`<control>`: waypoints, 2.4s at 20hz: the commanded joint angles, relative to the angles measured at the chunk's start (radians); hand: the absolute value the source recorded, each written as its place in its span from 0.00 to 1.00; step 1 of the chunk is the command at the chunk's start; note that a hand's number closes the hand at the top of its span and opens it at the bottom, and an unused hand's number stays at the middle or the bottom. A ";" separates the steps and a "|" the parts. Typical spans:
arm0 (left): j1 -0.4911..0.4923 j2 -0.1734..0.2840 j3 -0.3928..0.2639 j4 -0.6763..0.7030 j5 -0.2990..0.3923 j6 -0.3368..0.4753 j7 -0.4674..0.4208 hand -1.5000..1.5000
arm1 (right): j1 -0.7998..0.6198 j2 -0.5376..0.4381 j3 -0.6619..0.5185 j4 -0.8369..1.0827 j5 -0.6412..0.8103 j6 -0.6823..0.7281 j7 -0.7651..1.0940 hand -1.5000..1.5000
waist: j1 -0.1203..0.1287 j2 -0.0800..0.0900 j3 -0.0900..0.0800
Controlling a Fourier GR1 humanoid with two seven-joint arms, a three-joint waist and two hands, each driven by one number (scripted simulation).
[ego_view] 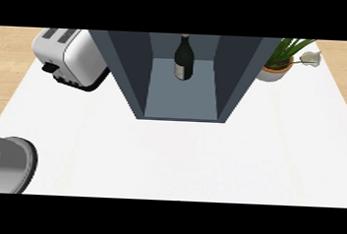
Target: Pick up the wine, place it into the cabinet and close the cabinet
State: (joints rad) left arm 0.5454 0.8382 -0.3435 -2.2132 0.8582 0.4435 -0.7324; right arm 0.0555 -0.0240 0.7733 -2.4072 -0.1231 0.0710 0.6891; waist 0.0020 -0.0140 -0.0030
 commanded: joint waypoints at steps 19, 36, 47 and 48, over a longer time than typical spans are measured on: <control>-0.038 -0.025 0.110 0.002 0.079 -0.106 0.110 0.00 | -0.638 0.016 0.080 0.195 0.099 -0.482 0.088 1.00 | 0.031 0.014 0.000; -0.110 -0.103 0.112 0.039 0.040 -0.111 0.160 0.00 | -1.243 0.013 -0.252 0.873 -0.053 -0.436 -0.105 1.00 | 0.022 0.016 0.002; -0.112 -0.131 0.150 0.044 -0.016 -0.097 0.215 0.00 | -1.248 0.021 -0.421 1.241 -0.109 -0.299 -0.369 1.00 | 0.020 0.019 0.003; -0.100 -0.152 0.111 0.052 -0.037 -0.119 0.192 0.00 | -1.273 -0.008 -0.448 1.272 -0.121 -0.259 -0.388 1.00 | 0.023 0.020 0.002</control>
State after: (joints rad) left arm 0.4457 0.7102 -0.2075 -2.1645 0.8542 0.3253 -0.5399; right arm -1.1909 0.0003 0.4139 -1.2850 -0.2352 -0.2632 0.3839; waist 0.0273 -0.0066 -0.0021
